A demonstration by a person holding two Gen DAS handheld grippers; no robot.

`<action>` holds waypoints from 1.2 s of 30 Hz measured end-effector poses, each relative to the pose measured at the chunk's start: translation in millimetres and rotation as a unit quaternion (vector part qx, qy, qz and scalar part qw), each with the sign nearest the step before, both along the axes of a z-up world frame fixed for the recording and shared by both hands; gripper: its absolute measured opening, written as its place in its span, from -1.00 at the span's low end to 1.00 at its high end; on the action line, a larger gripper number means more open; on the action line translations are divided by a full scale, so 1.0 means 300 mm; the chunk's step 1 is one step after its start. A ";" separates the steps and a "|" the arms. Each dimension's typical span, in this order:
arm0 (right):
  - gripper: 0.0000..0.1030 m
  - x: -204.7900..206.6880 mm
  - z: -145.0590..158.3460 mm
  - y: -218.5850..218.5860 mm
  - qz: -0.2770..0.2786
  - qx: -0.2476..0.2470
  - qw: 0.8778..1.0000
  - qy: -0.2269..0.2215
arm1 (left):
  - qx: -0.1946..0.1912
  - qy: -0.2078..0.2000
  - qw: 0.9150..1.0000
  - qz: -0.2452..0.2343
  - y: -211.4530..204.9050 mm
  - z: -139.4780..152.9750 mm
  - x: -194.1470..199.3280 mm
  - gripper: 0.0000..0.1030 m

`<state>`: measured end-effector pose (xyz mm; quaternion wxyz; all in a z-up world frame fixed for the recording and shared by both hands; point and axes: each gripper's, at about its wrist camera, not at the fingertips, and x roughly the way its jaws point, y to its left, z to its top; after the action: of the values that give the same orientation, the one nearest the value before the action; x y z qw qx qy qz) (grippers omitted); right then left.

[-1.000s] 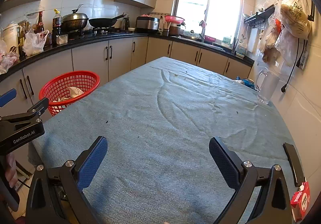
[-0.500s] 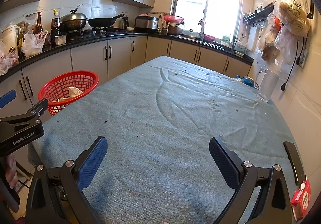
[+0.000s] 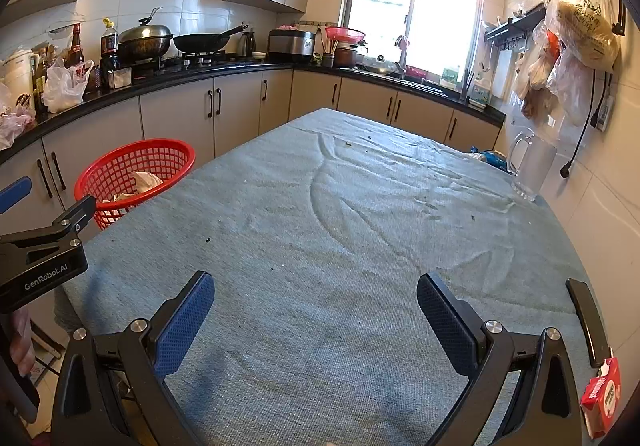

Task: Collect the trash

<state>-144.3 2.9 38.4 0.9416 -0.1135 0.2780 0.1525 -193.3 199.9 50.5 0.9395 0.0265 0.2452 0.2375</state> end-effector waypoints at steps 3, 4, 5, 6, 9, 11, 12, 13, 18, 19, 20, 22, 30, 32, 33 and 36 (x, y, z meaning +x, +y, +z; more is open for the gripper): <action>0.99 0.001 0.000 0.000 -0.001 0.000 1.000 0.001 | 0.000 0.000 1.000 0.000 0.000 0.000 0.000 1.00; 0.99 0.001 -0.001 -0.001 -0.001 0.000 1.000 0.002 | 0.000 0.000 1.000 0.000 -0.001 -0.001 0.000 1.00; 0.99 0.000 -0.001 -0.001 -0.001 0.000 1.000 0.001 | 0.000 0.001 1.000 0.000 -0.001 -0.001 0.000 1.00; 0.99 0.001 0.000 0.000 -0.001 0.001 1.000 0.001 | 0.001 0.002 1.000 0.000 -0.001 0.001 0.001 1.00; 0.99 0.001 0.000 0.000 -0.002 0.000 1.000 0.002 | 0.000 0.001 1.000 -0.001 -0.001 0.001 0.002 1.00; 0.99 0.002 0.000 -0.001 -0.001 0.001 1.000 0.002 | 0.000 0.002 1.000 -0.001 -0.002 0.001 0.003 1.00; 0.99 0.002 0.000 -0.001 -0.002 0.001 1.000 0.002 | 0.000 0.002 1.000 -0.001 -0.002 0.001 0.003 1.00; 0.99 0.002 0.000 -0.001 -0.002 0.001 1.000 0.002 | 0.000 0.003 1.000 -0.002 -0.003 0.002 0.004 1.00; 0.99 0.001 -0.002 0.000 -0.003 0.002 1.000 0.003 | 0.002 0.003 1.000 -0.004 -0.006 0.004 0.004 1.00; 0.99 0.001 -0.002 0.000 -0.003 0.002 1.000 0.003 | 0.002 0.003 1.000 -0.005 -0.007 0.005 0.005 1.00; 0.99 0.001 -0.002 0.000 -0.003 0.002 1.000 0.003 | 0.003 0.002 1.000 -0.005 -0.008 0.005 0.004 1.00; 0.99 0.002 -0.002 -0.001 -0.003 0.002 1.000 0.003 | 0.004 0.002 1.000 -0.007 -0.010 0.004 0.005 1.00; 0.99 0.005 -0.007 -0.014 -0.006 0.008 1.000 0.006 | 0.009 0.003 1.000 -0.012 -0.028 0.004 0.016 1.00; 0.99 0.006 -0.007 -0.020 -0.006 0.010 1.000 0.007 | 0.011 0.004 1.000 -0.014 -0.031 0.005 0.019 1.00; 0.99 0.008 -0.007 -0.024 -0.007 0.011 1.000 0.007 | 0.012 0.004 1.000 -0.015 -0.033 0.006 0.020 1.00; 0.99 0.010 -0.008 -0.031 -0.008 0.014 1.000 0.009 | 0.014 0.005 1.000 -0.017 -0.044 0.006 0.025 1.00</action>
<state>-141.2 -6.5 35.9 0.9418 -0.0972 0.2849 0.1499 -185.7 186.8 52.4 0.9418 0.0454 0.2462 0.2245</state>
